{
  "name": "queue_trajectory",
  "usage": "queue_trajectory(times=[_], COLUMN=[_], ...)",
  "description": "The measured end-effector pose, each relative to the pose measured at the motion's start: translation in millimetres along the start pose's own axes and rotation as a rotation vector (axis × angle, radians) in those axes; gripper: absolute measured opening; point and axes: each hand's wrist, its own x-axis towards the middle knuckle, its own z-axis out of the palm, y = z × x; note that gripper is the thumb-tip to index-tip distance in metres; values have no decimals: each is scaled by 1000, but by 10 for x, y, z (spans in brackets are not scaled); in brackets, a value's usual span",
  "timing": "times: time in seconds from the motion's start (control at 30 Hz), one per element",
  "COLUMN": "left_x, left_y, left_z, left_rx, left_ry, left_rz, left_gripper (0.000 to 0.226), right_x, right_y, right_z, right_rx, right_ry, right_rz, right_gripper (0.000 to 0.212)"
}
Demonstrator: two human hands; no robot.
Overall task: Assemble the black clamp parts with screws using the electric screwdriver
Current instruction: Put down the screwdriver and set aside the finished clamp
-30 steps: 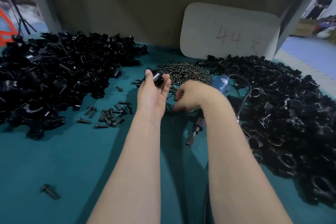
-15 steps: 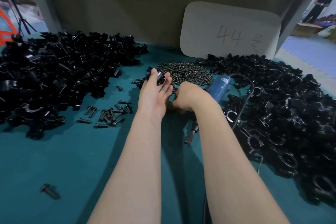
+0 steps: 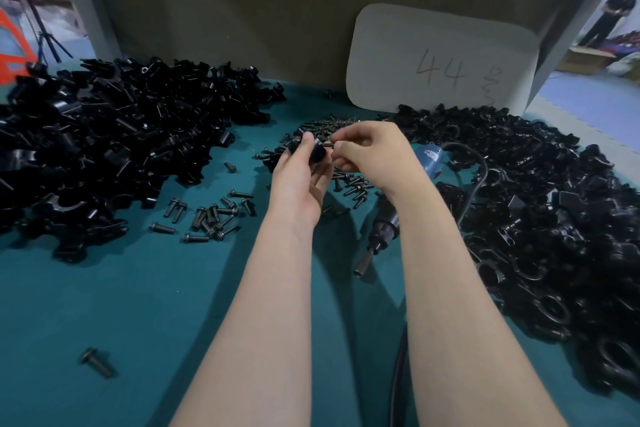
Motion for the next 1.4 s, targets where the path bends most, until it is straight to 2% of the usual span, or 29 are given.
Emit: queue_trajectory(times=[0.2, 0.43, 0.63, 0.73, 0.83, 0.97, 1.17, 1.23, 1.3, 1.37, 1.4], left_x=[-10, -8, -15, -24, -30, -35, -81, -90, -84, -56, -45], left_y=[-13, -41, -72, -93, -108, -109, -118, -127, -134, -126, -112], left_z=[24, 23, 25, 50, 70, 93, 109, 107, 107, 91, 79], left_rx=[35, 109, 292, 362, 397, 459, 446, 423, 329, 185, 114], left_ry=[-9, -37, 62, 104, 108, 88, 85, 74, 55, 37, 28], left_rz=[74, 117, 294, 371, 409, 402, 424, 376, 296, 207, 168], left_gripper=[7, 7, 13, 11, 17, 23, 23, 20, 21, 31, 32], right_x=[-6, 27, 31, 6, 6, 13, -4, -2, 28, 60, 54], right_y=[-8, 7, -2, -23, -61, -86, -54, -35, 9, 86, 127], right_z=[-29, 100, 351, 336, 226, 222, 265, 215, 84, -111, -208], right_rx=[-59, -141, -354, -326, -361, -453, -361, -344, -379, -462, -498], right_ry=[-55, 3, 123, 115, 57, 8, 5, 47, 167, 283, 284], right_rz=[14, 24, 65, 59, 62, 83, 63, 100, 160, 278, 367], right_gripper=[13, 5, 26, 34, 32, 25, 41, 45, 49, 51, 58])
